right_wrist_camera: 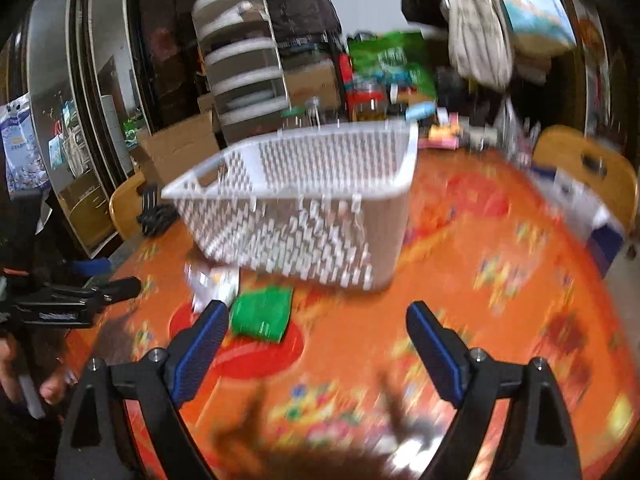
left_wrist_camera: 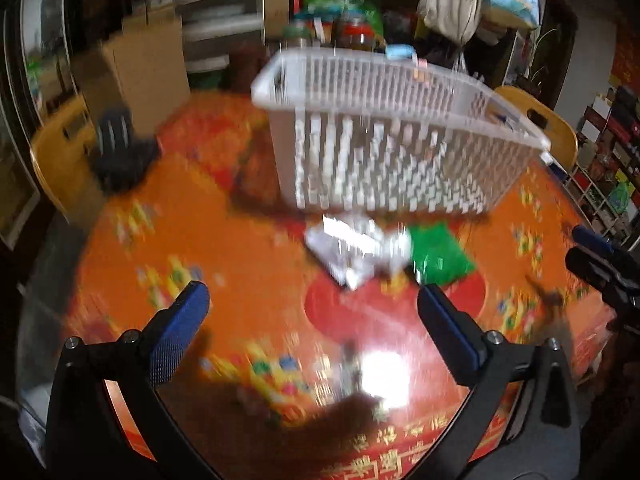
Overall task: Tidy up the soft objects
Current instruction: 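Open both grippers over the basket and move back to the table items, then grasp the clear labeled plastic bag with the left gripper while the right gripper reaches the green packet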
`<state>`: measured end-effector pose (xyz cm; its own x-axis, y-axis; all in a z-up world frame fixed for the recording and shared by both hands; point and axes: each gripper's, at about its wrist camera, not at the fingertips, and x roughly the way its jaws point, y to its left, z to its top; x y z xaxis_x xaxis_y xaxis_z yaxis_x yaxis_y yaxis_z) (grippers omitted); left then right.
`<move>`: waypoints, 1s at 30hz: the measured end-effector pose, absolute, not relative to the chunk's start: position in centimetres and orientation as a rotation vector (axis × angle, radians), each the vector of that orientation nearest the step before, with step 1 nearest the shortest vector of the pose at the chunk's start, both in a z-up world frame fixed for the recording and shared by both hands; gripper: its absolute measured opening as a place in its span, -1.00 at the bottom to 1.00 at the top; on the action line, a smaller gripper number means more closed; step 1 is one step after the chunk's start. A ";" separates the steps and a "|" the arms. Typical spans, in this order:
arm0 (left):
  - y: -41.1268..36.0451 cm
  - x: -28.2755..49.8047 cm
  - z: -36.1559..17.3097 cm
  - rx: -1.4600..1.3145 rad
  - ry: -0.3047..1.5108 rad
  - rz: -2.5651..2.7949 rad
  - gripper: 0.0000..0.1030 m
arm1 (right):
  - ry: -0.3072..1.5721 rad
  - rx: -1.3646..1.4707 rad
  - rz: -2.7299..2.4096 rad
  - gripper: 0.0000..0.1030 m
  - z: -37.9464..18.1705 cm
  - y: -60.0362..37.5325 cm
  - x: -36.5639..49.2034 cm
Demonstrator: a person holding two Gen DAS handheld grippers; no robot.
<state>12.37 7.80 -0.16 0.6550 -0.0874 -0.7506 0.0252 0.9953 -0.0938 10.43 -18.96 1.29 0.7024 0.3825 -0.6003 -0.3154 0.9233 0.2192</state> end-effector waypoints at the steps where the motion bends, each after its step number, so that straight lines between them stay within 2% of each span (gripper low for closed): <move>1: 8.0 12.3 -1.1 -0.099 0.879 -0.079 1.00 | 0.698 0.109 0.397 0.75 0.7 -18.8 10.2; 5: 8.9 12.5 -3.0 -0.150 0.908 -0.087 1.00 | 0.740 0.114 0.422 0.75 -1.2 -18.1 9.6; 11: 10.0 14.7 -3.2 -0.254 0.895 -0.109 1.00 | 0.778 0.160 0.416 0.75 -2.3 -17.1 11.1; 18: 8.2 19.3 -3.0 -0.236 0.901 -0.104 0.99 | 0.800 0.131 0.440 0.75 -2.7 -14.7 13.1; 20: 8.0 20.3 -3.2 -0.235 0.907 -0.097 0.87 | 0.802 0.125 0.444 0.75 -2.7 -14.2 13.4; 24: 7.4 21.6 -3.9 -0.240 0.931 -0.107 0.36 | 0.810 0.126 0.441 0.75 -3.2 -14.1 13.7; 27: 7.2 21.9 -4.0 -0.245 0.922 -0.112 0.26 | 0.818 0.141 0.439 0.75 -3.3 -14.2 14.0; 30: 7.0 22.1 -4.0 -0.248 0.911 -0.130 -0.07 | 0.818 0.139 0.438 0.75 -3.4 -14.2 14.1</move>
